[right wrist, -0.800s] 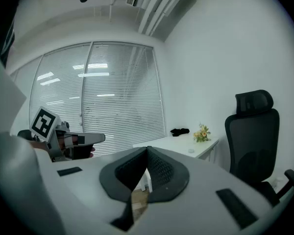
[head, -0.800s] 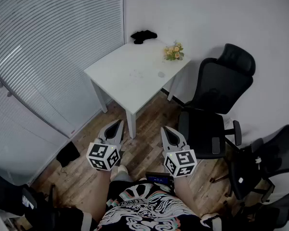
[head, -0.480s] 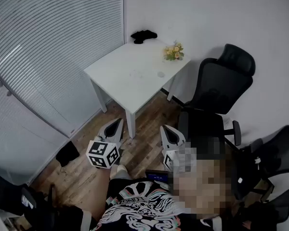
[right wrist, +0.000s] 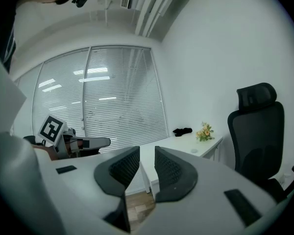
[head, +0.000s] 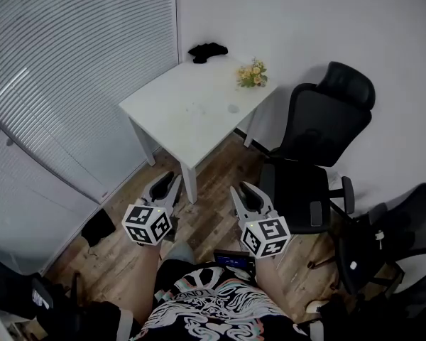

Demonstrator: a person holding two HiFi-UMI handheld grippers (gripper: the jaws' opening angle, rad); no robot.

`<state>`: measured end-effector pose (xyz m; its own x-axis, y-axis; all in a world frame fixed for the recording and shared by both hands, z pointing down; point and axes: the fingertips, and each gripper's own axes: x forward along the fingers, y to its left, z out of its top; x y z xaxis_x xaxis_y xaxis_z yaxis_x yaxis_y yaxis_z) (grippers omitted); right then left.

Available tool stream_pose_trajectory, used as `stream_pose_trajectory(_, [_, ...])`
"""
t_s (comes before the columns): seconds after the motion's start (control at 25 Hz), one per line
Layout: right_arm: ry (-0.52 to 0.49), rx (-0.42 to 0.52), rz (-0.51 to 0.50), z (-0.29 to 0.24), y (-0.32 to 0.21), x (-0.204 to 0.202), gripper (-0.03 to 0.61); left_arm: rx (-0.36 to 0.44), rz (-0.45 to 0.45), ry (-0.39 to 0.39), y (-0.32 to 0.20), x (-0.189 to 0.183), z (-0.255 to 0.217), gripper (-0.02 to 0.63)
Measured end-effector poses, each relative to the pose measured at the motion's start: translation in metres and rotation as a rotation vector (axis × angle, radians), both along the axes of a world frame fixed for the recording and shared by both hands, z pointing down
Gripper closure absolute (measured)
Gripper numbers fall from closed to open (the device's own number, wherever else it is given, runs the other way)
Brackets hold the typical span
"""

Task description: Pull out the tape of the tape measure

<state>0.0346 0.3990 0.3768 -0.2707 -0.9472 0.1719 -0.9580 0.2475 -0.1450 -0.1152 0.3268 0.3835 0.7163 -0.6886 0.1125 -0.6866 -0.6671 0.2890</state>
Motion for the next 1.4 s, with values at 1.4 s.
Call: stream_pose_trajectory(1.4, [0.054, -0.322, -0.152, 0.119, -0.349, 0.038, 0.368, -0.196, -0.080, -0.135, -0.344, 0.039, 0.116, 0.525])
